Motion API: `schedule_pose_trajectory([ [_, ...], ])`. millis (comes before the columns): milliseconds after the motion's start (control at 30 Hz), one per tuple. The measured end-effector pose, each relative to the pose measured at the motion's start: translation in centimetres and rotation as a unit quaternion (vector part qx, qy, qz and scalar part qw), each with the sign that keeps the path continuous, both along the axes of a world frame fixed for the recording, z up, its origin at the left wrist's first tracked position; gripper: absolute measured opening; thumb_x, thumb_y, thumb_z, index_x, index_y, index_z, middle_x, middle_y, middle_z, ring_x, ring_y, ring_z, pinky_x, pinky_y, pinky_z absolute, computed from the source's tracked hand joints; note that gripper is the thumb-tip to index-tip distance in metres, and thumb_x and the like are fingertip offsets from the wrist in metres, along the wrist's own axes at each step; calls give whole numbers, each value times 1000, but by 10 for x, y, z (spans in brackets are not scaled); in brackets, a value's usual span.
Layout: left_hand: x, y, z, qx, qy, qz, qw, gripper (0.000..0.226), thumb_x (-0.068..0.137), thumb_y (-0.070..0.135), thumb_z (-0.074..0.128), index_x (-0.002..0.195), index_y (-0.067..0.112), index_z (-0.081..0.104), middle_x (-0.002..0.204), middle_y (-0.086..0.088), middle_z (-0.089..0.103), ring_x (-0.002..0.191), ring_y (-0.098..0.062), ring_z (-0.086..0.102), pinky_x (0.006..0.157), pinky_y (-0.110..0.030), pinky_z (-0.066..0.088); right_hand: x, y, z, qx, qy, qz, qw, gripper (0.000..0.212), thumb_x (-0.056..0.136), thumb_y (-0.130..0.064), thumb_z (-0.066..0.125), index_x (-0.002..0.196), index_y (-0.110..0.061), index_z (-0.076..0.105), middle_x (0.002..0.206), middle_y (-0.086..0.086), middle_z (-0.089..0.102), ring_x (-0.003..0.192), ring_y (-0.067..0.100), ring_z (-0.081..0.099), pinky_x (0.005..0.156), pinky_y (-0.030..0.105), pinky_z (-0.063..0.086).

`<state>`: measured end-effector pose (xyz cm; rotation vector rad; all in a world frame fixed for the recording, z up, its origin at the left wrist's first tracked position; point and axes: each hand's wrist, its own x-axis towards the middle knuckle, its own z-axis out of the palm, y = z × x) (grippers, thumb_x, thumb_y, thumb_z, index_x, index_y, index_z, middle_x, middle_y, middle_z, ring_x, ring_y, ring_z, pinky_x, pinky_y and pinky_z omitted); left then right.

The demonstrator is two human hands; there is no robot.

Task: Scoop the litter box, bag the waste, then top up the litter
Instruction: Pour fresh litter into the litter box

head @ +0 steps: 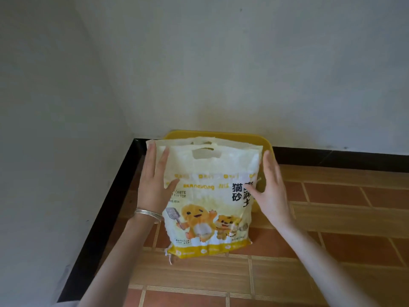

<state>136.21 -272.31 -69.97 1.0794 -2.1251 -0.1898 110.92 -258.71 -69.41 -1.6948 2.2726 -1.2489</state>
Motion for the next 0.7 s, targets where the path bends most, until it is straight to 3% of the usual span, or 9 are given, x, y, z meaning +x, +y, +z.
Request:
schedule_pose_trajectory([
  [100, 4, 20, -29, 34, 5, -14, 999, 99, 69, 11, 80, 147, 19, 18, 156, -11, 8, 143, -17, 7, 106, -35, 28, 9, 12, -33, 19, -51, 33, 998, 101, 76, -22, 72, 146, -33, 0, 150, -6, 19, 134, 22, 37, 104, 45, 40],
  [233, 6, 49, -78, 85, -24, -60, 994, 96, 69, 15, 81, 146, 22, 23, 156, -3, 7, 144, -13, 6, 111, -25, 17, 19, 30, -71, 34, -88, 26, 995, 90, 76, -18, 71, 143, -27, 12, 143, -8, 30, 130, 19, 42, 98, 42, 46],
  [333, 6, 66, -111, 109, -36, -81, 990, 93, 68, 13, 81, 144, 19, 28, 155, -1, 11, 143, -14, 9, 111, -34, 17, 24, 41, -96, 70, -112, 26, 991, 93, 73, -16, 75, 144, -25, 17, 143, -10, 31, 131, 17, 39, 100, 43, 44],
  [400, 5, 75, -129, 126, -37, -77, 988, 90, 68, 14, 81, 144, 14, 33, 154, -2, 16, 141, -15, 14, 109, -39, 25, 27, 48, -110, 81, -114, 29, 990, 90, 73, -18, 76, 145, -24, 23, 142, -9, 34, 130, 16, 40, 100, 41, 44],
  [467, 6, 84, -145, 139, -32, -65, 988, 84, 67, 17, 82, 140, 11, 40, 152, -5, 24, 138, -18, 22, 107, -37, 31, 30, 54, -123, 90, -101, 21, 991, 82, 74, -23, 74, 143, -19, 30, 139, -1, 42, 126, 18, 44, 101, 35, 43],
  [567, 9, 100, -163, 157, -15, -21, 987, 84, 65, 20, 83, 138, 12, 42, 152, -8, 25, 137, -22, 25, 106, -36, 30, 34, 61, -139, 114, -79, 8, 990, 74, 76, -25, 73, 140, -13, 37, 136, 6, 44, 125, 18, 42, 98, 11, 28],
  [633, 13, 108, -174, 160, -4, 18, 987, 93, 63, 20, 85, 142, 14, 34, 152, -12, 23, 137, -27, 24, 104, -40, 32, 38, 65, -151, 122, -77, 15, 989, 77, 76, -28, 73, 142, -15, 35, 137, 4, 41, 124, 7, 38, 96, 4, 24],
  [700, 17, 113, -180, 177, 14, 58, 982, 100, 62, 22, 85, 144, 20, 27, 153, -14, 19, 137, -33, 24, 101, -47, 36, 43, 69, -163, 120, -81, 24, 989, 80, 76, -30, 72, 143, -15, 32, 137, 0, 36, 119, -15, 29, 93, -4, 21],
])
